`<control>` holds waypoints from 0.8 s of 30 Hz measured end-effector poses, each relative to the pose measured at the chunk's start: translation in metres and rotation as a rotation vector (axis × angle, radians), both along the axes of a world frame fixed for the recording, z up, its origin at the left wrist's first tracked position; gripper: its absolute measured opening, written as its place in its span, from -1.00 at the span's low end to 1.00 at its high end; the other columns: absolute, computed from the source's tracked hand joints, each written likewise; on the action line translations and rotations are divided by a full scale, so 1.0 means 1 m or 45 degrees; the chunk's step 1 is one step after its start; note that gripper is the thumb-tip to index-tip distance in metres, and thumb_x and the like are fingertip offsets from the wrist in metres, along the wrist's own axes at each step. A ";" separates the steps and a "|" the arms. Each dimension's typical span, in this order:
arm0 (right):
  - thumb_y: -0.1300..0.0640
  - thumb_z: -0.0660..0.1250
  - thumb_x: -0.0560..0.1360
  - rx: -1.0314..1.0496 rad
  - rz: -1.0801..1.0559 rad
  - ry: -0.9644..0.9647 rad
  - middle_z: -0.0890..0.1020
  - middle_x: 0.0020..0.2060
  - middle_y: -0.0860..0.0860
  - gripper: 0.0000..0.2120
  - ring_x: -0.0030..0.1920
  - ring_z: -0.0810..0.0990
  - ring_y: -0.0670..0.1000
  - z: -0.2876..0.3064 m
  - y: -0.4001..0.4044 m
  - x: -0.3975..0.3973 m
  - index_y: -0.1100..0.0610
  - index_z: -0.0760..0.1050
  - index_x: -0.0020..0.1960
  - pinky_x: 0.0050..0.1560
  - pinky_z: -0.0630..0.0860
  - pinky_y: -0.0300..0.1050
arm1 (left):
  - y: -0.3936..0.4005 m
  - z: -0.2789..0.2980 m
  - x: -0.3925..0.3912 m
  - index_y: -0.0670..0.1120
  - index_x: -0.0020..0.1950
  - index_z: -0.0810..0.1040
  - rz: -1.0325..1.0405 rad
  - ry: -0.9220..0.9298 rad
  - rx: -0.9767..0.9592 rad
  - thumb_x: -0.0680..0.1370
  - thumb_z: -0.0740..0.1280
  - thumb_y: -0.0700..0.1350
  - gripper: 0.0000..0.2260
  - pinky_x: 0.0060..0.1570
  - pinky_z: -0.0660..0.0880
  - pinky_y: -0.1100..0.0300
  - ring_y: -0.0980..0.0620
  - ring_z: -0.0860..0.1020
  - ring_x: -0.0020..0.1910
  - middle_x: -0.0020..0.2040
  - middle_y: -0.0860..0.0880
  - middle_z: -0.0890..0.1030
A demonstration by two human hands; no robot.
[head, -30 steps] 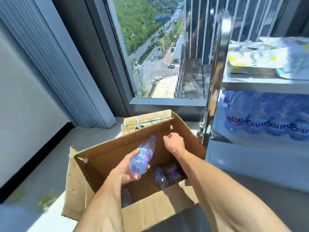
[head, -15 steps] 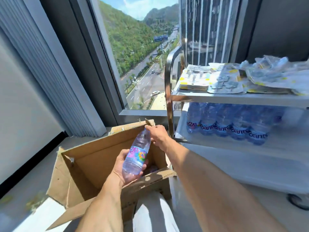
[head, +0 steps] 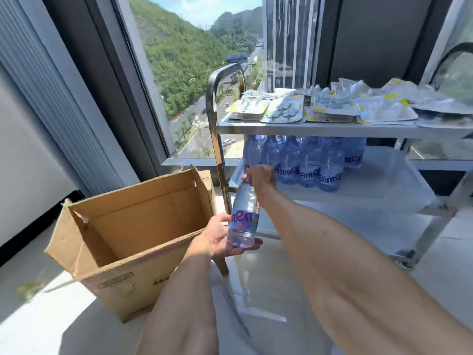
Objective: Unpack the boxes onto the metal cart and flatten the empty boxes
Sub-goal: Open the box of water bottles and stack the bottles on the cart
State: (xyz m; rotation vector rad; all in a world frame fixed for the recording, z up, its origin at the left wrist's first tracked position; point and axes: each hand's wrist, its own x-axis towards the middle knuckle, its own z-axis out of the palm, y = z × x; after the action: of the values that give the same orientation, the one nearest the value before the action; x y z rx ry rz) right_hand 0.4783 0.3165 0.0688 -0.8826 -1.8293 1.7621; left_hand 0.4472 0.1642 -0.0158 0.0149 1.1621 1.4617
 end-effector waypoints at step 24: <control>0.09 0.34 0.53 0.780 -0.659 -0.259 0.59 0.00 0.19 -0.81 0.01 0.55 0.20 -0.032 0.194 0.173 0.24 0.52 -0.04 -0.05 0.40 -0.06 | 0.229 -0.027 0.114 -0.10 0.23 0.54 -0.029 0.792 -0.301 0.45 0.41 -0.15 -0.65 -0.20 0.44 0.14 -0.07 0.57 -0.07 -0.05 -0.10 0.60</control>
State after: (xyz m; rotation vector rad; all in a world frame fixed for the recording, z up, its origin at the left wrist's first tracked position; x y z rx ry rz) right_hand 0.6515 0.5104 0.0372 -1.1557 -1.8731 0.7592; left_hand 0.5617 0.3935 -0.0431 0.3377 1.8253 1.3250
